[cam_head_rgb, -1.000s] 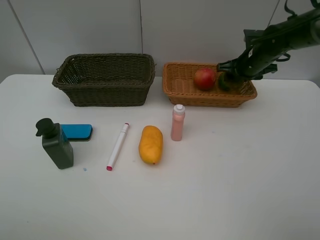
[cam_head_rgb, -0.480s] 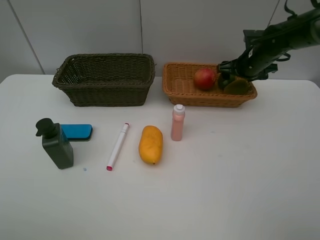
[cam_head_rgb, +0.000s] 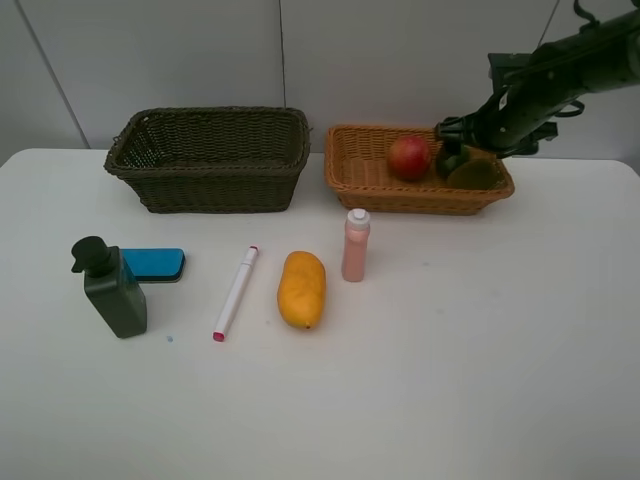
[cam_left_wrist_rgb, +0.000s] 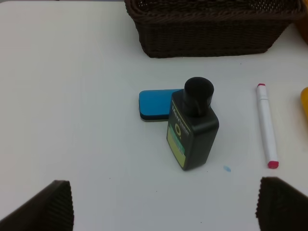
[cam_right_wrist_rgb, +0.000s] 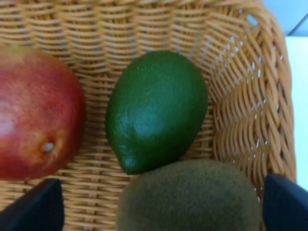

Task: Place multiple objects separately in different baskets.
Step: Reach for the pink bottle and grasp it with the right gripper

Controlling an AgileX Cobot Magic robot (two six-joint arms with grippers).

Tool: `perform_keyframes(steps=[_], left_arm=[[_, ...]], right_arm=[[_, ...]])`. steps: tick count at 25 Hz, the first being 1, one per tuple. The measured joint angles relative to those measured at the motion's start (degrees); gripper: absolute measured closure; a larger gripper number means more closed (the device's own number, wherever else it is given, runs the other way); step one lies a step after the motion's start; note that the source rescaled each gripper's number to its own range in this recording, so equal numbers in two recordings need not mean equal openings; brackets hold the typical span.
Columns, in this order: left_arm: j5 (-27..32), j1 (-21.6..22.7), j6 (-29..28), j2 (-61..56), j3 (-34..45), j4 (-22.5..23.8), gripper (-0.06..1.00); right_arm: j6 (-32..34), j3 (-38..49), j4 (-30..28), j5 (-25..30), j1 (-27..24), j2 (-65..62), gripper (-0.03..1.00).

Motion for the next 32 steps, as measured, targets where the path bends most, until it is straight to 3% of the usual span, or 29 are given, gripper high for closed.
perform_keyframes(steps=[9, 21, 32], left_arm=[[0.00, 0.00, 0.00, 0.00, 0.00, 0.00, -0.05], [0.00, 0.00, 0.00, 0.00, 0.00, 0.00, -0.05], [0.00, 0.00, 0.00, 0.00, 0.00, 0.00, -0.05]], right_arm=[[0.95, 0.00, 0.02, 6.15, 5.68, -3.95, -0.03], [12.20, -0.06, -0.10, 17.03, 18.76, -6.51, -0.03], [18.67, -0.16, 1.82, 21.54, 27.41, -6.62, -0.03]])
